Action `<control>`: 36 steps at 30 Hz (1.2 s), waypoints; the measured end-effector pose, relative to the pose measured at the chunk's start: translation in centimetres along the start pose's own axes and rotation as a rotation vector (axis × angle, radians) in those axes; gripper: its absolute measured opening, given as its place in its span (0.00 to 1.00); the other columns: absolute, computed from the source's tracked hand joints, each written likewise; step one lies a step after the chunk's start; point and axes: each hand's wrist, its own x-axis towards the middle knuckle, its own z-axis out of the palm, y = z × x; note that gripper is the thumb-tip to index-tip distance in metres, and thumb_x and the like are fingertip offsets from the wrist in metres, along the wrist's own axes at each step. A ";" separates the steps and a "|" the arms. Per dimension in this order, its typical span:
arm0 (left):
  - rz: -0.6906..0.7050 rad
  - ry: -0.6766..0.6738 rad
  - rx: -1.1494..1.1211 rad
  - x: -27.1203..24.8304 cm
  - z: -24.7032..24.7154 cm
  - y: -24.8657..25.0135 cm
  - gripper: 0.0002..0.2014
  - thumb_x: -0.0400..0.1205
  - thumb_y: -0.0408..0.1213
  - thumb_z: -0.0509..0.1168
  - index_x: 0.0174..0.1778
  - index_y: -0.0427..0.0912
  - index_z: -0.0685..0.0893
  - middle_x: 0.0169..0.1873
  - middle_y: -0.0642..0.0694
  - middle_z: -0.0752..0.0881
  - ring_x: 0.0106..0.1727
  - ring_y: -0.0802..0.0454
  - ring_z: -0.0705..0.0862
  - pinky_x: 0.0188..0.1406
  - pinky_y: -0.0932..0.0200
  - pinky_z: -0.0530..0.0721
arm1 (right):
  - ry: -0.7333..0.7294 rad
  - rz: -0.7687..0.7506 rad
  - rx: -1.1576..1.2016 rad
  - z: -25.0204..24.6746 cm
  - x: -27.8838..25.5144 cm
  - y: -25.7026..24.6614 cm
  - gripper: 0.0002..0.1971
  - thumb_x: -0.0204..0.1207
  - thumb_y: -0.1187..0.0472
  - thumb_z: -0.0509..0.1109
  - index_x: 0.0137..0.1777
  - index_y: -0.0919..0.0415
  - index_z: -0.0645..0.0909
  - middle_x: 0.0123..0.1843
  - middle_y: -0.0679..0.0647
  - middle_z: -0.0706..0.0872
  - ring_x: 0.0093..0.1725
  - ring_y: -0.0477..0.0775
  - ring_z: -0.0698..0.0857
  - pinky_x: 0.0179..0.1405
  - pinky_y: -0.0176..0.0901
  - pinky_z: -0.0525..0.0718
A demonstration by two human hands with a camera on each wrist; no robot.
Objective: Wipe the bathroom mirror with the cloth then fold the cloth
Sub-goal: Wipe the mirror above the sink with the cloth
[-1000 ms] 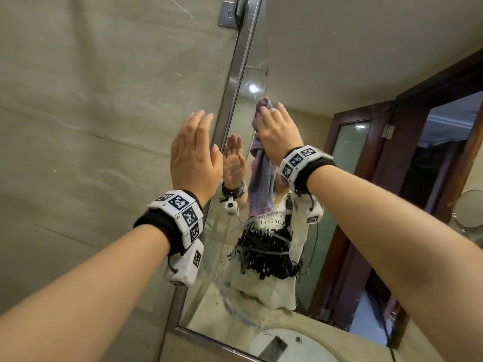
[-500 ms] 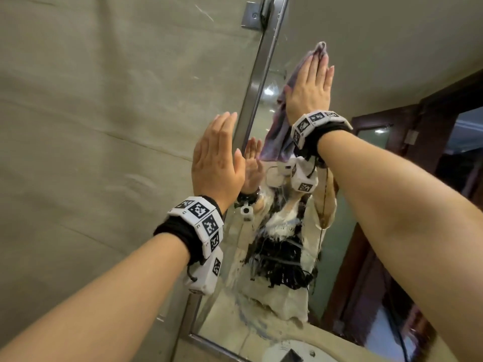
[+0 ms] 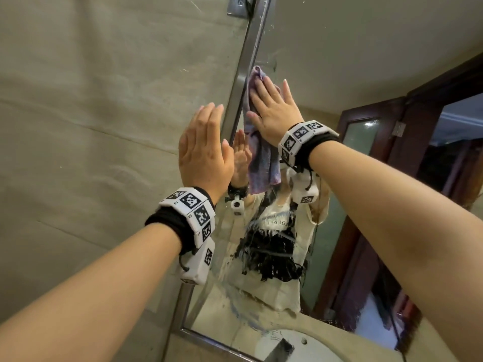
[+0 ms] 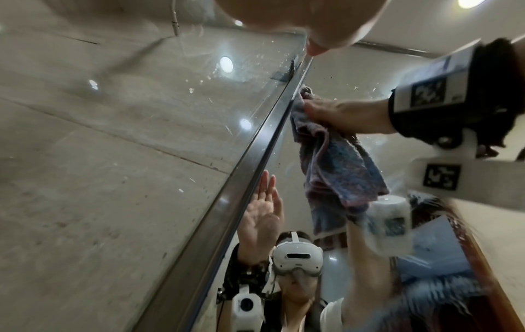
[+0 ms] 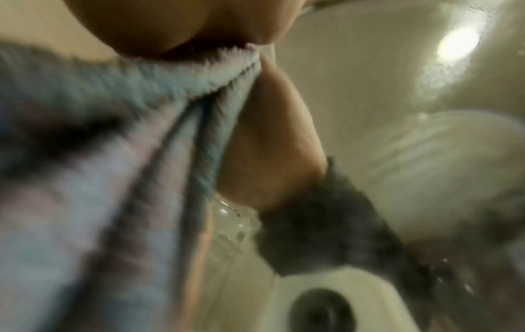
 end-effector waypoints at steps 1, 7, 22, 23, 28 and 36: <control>-0.008 -0.012 0.011 0.1 0.2 0.3 0.27 0.76 0.33 0.62 0.73 0.39 0.70 0.71 0.41 0.75 0.75 0.44 0.70 0.74 0.53 0.64 | -0.018 0.005 0.039 -0.6 -0.1 0.1 0.27 0.86 0.48 0.39 0.83 0.57 0.50 0.85 0.53 0.47 0.84 0.52 0.42 0.79 0.61 0.32; -0.123 -0.414 -0.211 3.7 2.7 3.0 0.26 0.86 0.34 0.50 0.81 0.38 0.55 0.82 0.42 0.54 0.82 0.46 0.56 0.82 0.53 0.55 | -0.024 0.041 0.406 -3.5 -0.5 2.6 0.22 0.84 0.66 0.47 0.78 0.57 0.60 0.75 0.52 0.75 0.77 0.57 0.69 0.83 0.50 0.43; -0.009 -0.658 -0.041 10.0 8.3 7.1 0.35 0.82 0.52 0.57 0.82 0.51 0.48 0.83 0.40 0.43 0.82 0.37 0.41 0.77 0.29 0.50 | 0.309 0.282 -0.107 -1.9 -11.1 10.6 0.26 0.80 0.48 0.55 0.75 0.60 0.66 0.79 0.60 0.66 0.78 0.62 0.64 0.80 0.61 0.55; 0.014 -0.649 -0.024 10.3 8.5 7.4 0.36 0.81 0.54 0.58 0.82 0.53 0.47 0.83 0.40 0.42 0.82 0.37 0.40 0.77 0.28 0.49 | 0.286 0.289 -0.121 -1.6 -11.7 11.3 0.27 0.79 0.47 0.53 0.75 0.60 0.66 0.78 0.61 0.67 0.77 0.62 0.65 0.80 0.62 0.55; 0.335 -0.651 0.034 7.3 9.2 10.4 0.36 0.80 0.57 0.56 0.81 0.61 0.44 0.83 0.45 0.39 0.82 0.38 0.38 0.75 0.24 0.46 | 0.205 0.277 -0.113 0.9 -12.9 12.7 0.26 0.81 0.52 0.55 0.77 0.60 0.64 0.80 0.61 0.65 0.78 0.63 0.65 0.75 0.63 0.66; 0.024 -0.592 0.014 9.2 9.6 8.3 0.37 0.81 0.59 0.54 0.82 0.55 0.45 0.82 0.40 0.39 0.82 0.34 0.38 0.76 0.28 0.44 | 0.190 0.237 -0.022 0.8 -13.0 13.5 0.27 0.79 0.54 0.47 0.77 0.60 0.66 0.79 0.61 0.67 0.77 0.65 0.67 0.74 0.62 0.69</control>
